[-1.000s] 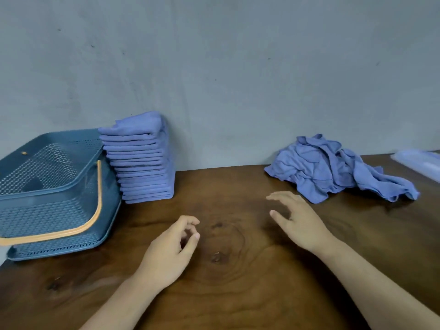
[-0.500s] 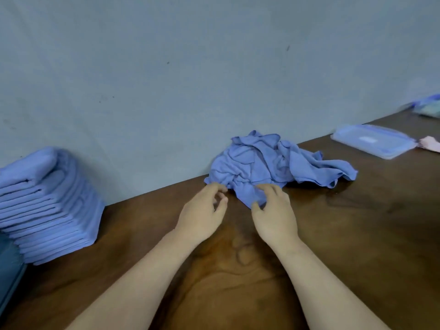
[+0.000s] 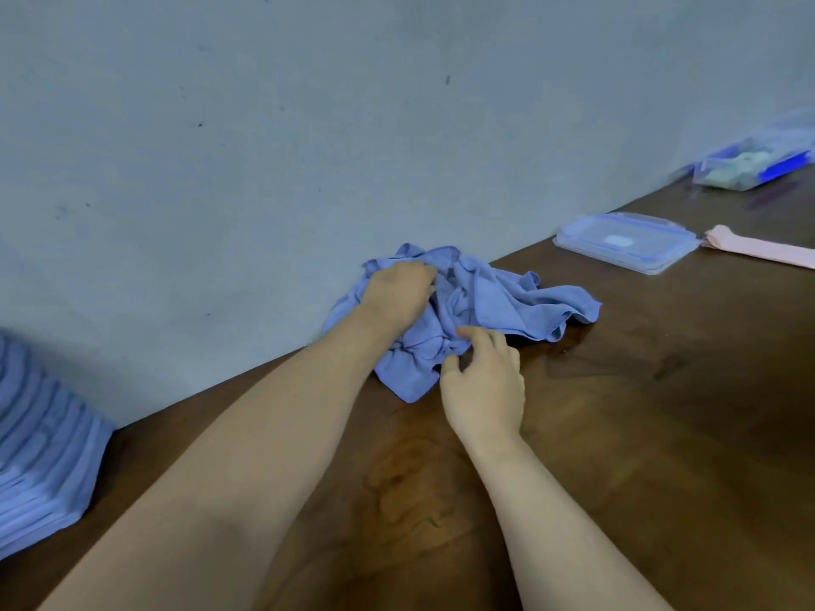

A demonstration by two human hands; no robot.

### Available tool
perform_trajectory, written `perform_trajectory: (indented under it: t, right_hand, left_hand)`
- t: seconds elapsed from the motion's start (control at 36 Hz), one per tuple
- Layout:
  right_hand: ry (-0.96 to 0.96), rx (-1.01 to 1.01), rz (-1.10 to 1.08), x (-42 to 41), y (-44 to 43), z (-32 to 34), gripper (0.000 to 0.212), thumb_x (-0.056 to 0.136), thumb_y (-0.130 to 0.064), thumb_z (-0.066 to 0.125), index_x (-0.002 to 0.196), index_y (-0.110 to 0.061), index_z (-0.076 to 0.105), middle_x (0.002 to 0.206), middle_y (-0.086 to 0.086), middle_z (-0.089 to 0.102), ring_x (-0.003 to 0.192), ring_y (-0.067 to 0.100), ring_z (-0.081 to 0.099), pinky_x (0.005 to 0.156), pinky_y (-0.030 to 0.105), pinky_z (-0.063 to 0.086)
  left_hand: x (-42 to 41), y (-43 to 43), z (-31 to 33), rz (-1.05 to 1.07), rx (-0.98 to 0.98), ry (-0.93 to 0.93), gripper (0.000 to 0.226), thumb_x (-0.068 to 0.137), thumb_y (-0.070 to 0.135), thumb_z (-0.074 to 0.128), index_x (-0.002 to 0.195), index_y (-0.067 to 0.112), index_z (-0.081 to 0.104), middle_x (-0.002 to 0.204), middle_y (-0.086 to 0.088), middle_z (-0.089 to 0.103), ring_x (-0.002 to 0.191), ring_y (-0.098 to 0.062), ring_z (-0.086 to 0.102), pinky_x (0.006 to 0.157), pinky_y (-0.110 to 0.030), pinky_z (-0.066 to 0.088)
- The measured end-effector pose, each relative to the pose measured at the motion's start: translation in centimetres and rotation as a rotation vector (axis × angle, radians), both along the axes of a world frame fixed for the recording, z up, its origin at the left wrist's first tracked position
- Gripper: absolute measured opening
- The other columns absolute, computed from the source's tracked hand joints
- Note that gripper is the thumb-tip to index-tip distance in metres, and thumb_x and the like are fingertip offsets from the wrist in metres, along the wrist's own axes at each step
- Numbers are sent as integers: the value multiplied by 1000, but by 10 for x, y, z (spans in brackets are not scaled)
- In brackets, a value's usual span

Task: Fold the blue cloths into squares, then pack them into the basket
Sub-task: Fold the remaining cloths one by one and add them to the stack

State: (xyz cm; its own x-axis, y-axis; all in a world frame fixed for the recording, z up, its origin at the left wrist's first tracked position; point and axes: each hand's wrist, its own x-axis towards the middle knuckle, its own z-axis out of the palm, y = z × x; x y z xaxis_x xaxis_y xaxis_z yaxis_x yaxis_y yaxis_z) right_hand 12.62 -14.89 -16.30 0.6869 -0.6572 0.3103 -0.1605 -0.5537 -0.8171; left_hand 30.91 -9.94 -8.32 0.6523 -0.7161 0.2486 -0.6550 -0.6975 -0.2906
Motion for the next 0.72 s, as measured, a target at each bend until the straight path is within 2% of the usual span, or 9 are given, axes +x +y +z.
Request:
perform_trajectory:
  t: [0.03, 0.08, 0.14, 0.25, 0.36, 0.5, 0.61, 0.72]
  right_hand:
    - [-3, -5, -2, 0, 0, 0, 37, 97, -26, 62, 132, -35, 59, 139, -14, 54, 125, 17, 47, 89, 36, 44]
    - [-10, -14, -8, 0, -1, 0, 37, 96, -26, 63, 132, -34, 59, 138, -13, 54, 124, 17, 47, 89, 35, 44]
    - [-14, -15, -11, -1, -2, 0, 36, 96, -26, 63, 131, -34, 59, 138, -13, 55, 125, 16, 47, 92, 37, 46]
    - [-94, -29, 5, -3, -2, 2, 35, 96, -24, 65, 129, -33, 60, 135, -15, 55, 125, 17, 49, 96, 40, 48]
    - [-174, -112, 65, -6, 5, 4, 38, 94, -19, 66, 130, -30, 59, 136, -12, 55, 126, 18, 50, 94, 43, 50]
    - [-104, -328, 215, -7, 17, 7, 55, 91, -23, 68, 143, -27, 53, 150, -5, 48, 137, 23, 45, 103, 46, 49]
    - [-28, -512, 327, -8, 32, 6, 65, 89, -34, 72, 150, -30, 48, 155, -4, 45, 142, 23, 43, 113, 47, 43]
    - [87, -673, 465, -11, 51, -4, 67, 95, -46, 66, 157, -38, 42, 160, -6, 43, 149, 19, 36, 122, 50, 32]
  left_hand:
    - [2, 4, 1, 19, -49, 20, 21, 106, 17, 49, 119, 13, 65, 117, -8, 66, 102, -24, 61, 68, -28, 41]
    - [-1, 17, 9, 19, -113, 15, 17, 105, 9, 51, 118, 9, 62, 117, -13, 63, 108, -31, 60, 75, -36, 45]
    - [-7, 37, 21, 13, -164, 33, 15, 106, 7, 50, 117, 4, 59, 117, -18, 60, 111, -35, 56, 80, -40, 41]
    - [-19, 105, 45, 18, -311, -14, 13, 108, 14, 49, 105, 7, 59, 106, -16, 59, 102, -36, 55, 75, -40, 38]
    - [-49, 184, 51, 107, -471, -89, 10, 106, 16, 52, 101, 11, 59, 101, -11, 59, 99, -34, 55, 75, -48, 47]
    - [-114, 271, 31, 211, -650, -106, 8, 103, 8, 56, 99, 15, 57, 96, -6, 58, 93, -29, 52, 81, -43, 44]
    - [-175, 314, 0, 322, -737, -61, 14, 101, 9, 60, 93, 19, 55, 89, 5, 51, 88, -21, 47, 76, -36, 37]
    - [-222, 338, -36, 381, -752, 52, 19, 97, 12, 61, 87, 27, 53, 81, 12, 50, 83, -14, 45, 68, -40, 42]
